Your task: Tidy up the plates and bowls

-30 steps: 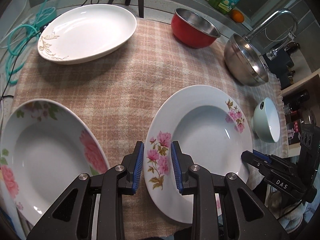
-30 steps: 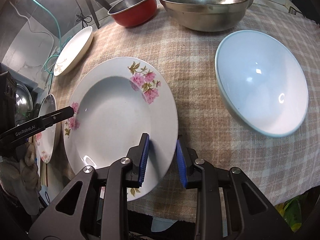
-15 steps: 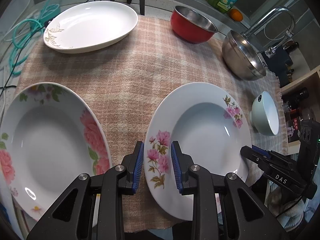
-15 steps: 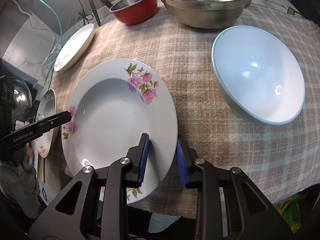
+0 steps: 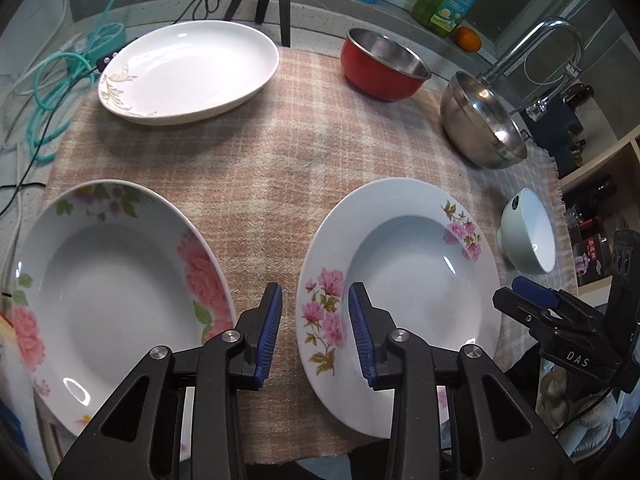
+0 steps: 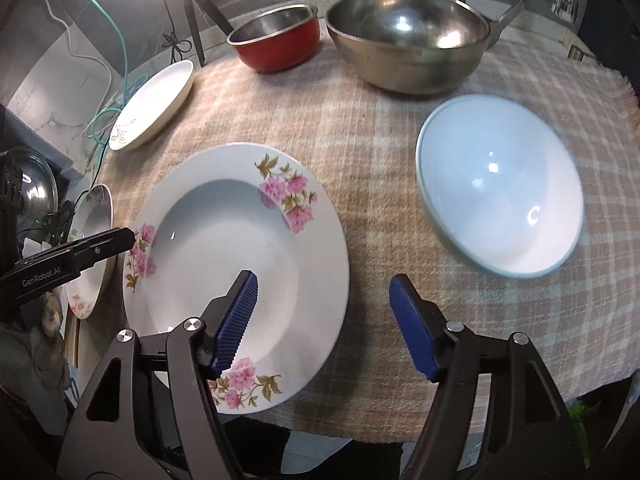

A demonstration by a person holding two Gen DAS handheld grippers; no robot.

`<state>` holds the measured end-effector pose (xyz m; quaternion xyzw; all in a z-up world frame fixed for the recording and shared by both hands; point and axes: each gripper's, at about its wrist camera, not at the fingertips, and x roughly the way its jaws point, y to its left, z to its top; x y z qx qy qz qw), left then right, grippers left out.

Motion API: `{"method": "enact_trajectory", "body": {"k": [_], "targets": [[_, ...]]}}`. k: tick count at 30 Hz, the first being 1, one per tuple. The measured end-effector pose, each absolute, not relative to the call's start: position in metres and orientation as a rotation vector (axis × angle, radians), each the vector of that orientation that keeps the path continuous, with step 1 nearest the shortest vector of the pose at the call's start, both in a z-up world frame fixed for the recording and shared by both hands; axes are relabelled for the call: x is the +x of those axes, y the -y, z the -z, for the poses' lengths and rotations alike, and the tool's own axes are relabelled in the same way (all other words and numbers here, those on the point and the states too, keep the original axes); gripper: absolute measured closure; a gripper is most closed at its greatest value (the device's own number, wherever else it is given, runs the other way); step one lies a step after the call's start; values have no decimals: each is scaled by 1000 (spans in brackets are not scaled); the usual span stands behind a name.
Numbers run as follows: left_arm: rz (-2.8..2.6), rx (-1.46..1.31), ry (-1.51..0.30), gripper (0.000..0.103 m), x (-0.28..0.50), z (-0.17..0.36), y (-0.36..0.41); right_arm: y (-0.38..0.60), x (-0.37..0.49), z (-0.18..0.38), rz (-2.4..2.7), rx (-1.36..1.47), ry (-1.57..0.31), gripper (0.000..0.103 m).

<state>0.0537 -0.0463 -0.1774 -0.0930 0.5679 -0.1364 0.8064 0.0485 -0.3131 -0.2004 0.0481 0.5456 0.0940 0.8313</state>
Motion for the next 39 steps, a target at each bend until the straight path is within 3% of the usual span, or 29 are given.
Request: {"method": "enact_trajectory", "body": {"k": [2,4,9,13,28,39], "targets": [[292,-200,-1200,66,52,172,44,312,49,194,-204,94,-1141,31],[283,-194,-1179,50,50,166,42,310,50,189,-213,88,-1128,26],[250,-201,-1114,36,44,148,29,295,48,173,-268,55,-1080,13],[200,-219,-1076,35,39,136,11,274,51,159,-345,25,-1045,6],[-25,-355,-1013,35,0,133,-74,196,71,144,-549,-71,-1018,6],[-143,-474,-1026,35,-27,157,-120,135,94,165,-703,-115,-1100,6]]}}
